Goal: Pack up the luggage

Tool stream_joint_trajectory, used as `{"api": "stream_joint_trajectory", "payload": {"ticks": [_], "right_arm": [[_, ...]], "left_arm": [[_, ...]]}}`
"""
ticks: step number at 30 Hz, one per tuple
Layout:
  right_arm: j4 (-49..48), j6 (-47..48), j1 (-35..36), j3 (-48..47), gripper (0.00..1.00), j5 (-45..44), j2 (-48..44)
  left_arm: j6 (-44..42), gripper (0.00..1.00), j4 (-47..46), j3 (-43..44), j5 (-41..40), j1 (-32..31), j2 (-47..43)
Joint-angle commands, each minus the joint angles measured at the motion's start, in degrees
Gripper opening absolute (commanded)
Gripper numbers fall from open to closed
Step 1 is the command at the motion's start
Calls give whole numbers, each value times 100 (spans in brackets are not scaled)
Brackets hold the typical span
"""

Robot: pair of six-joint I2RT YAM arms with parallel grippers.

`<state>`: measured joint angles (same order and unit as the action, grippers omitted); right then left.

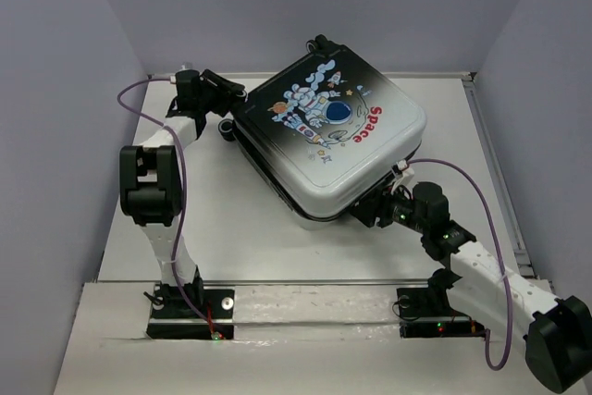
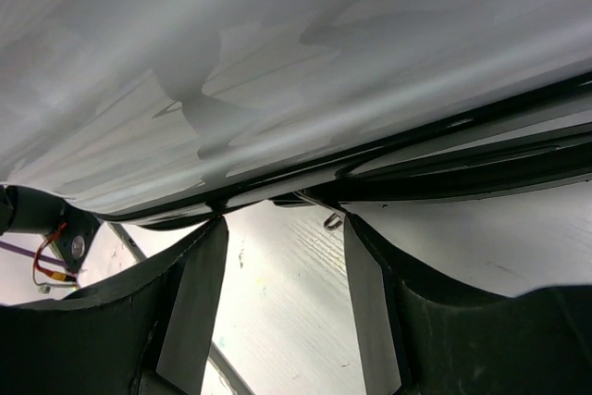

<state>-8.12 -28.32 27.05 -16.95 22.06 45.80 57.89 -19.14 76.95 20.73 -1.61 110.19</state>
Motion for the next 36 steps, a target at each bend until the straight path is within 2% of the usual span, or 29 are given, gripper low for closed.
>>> {"api": "stream_joint_trajectory", "payload": {"ticks": [1,8,17,20,23,26,30,32,35,36], "right_arm": [[-313,19,37,16,60,-106,34],[-383,45,37,-19,62,-237,227],[-436,133,37,-124,60,-431,420],[-532,160,90,-124,58,-484,500],[-699,186,90,-116,48,-431,544],[-831,239,90,-63,47,-431,561],[-849,283,90,-28,47,-484,518],[-823,274,90,-19,50,-519,439],[-831,265,90,16,54,-537,368],[-849,256,90,16,54,-519,386]], "left_arm": [[-120,6,-267,1023,371,-164,-1131],[-225,6,480,1709,273,-235,-1413],[-524,6,1095,1640,273,-235,-1562],[-638,6,1096,1324,212,-226,-1606],[-752,6,1017,884,133,-174,-1659],[-823,6,921,419,98,-68,-1685],[-1016,6,920,224,-42,55,-1642],[-1112,9,999,242,-156,108,-1545],[-1297,20,1157,443,-227,108,-1326],[-1341,31,1166,531,-219,108,-1273]]}}
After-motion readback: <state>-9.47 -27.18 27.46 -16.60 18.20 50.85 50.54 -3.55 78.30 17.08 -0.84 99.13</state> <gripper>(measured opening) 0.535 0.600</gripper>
